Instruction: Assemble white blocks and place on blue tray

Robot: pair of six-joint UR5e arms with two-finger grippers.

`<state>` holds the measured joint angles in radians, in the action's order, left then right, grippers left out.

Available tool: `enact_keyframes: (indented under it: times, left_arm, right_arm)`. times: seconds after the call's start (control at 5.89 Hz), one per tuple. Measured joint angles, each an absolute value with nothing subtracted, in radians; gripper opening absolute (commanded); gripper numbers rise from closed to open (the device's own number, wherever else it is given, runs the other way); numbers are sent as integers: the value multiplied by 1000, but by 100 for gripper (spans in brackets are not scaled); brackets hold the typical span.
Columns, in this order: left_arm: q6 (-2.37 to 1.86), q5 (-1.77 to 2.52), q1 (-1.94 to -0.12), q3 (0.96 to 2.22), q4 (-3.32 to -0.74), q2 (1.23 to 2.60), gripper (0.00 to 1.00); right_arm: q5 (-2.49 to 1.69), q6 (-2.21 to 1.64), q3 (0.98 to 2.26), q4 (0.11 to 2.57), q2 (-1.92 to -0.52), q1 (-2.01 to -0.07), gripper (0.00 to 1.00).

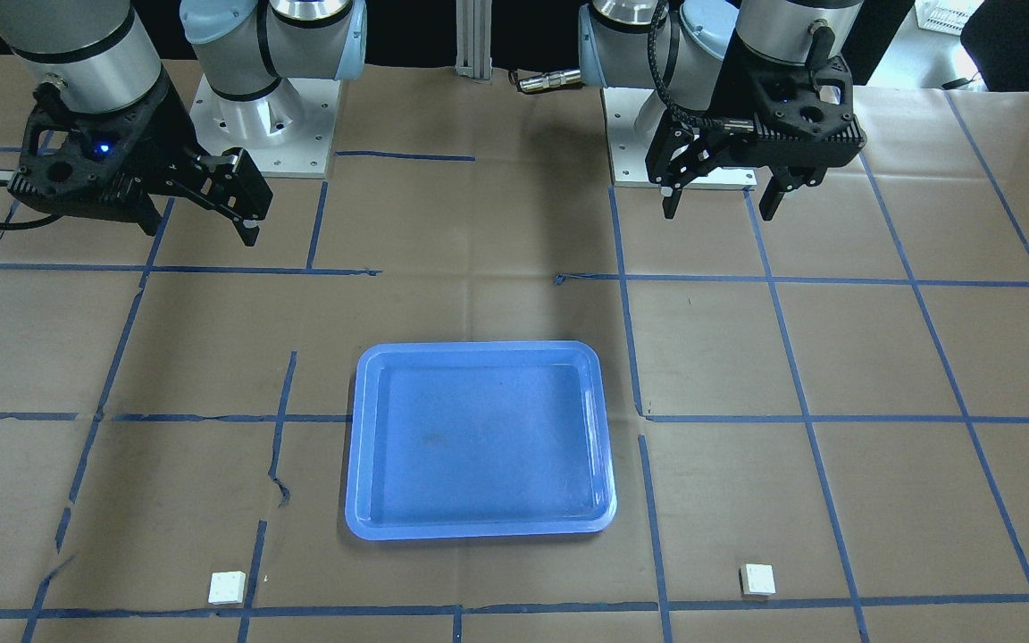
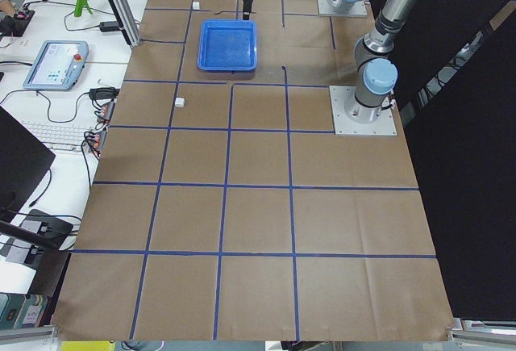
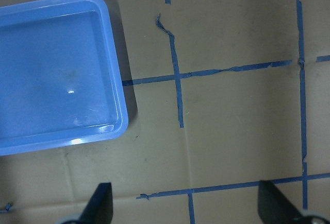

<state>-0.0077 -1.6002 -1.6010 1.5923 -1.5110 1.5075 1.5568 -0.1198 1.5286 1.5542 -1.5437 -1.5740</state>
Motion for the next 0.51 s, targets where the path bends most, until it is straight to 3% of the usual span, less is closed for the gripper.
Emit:
enact_keyframes:
  times: [0.51]
  left_arm:
    - [-8,-1600,-1601,1592,-1511,1508,99]
  right_arm:
    - [1556,-104,1541,1565,-1533,-1574,100]
